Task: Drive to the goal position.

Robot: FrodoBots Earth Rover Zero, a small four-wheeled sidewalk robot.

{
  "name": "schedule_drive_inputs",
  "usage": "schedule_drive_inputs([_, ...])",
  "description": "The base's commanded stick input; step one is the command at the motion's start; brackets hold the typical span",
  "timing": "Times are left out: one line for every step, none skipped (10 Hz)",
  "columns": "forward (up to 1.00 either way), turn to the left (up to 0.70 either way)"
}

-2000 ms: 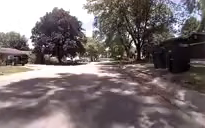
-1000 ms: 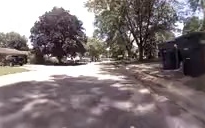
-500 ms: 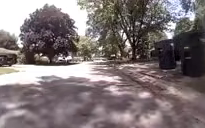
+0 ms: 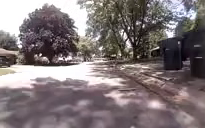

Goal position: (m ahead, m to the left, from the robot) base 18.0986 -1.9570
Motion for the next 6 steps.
schedule_drive_inputs([0.70, 0.00])
schedule_drive_inputs([0.70, 0.00])
schedule_drive_inputs([0.70, 0.00])
schedule_drive_inputs([0.70, 0.00])
schedule_drive_inputs([0.70, 0.00])
schedule_drive_inputs([0.70, 0.00])
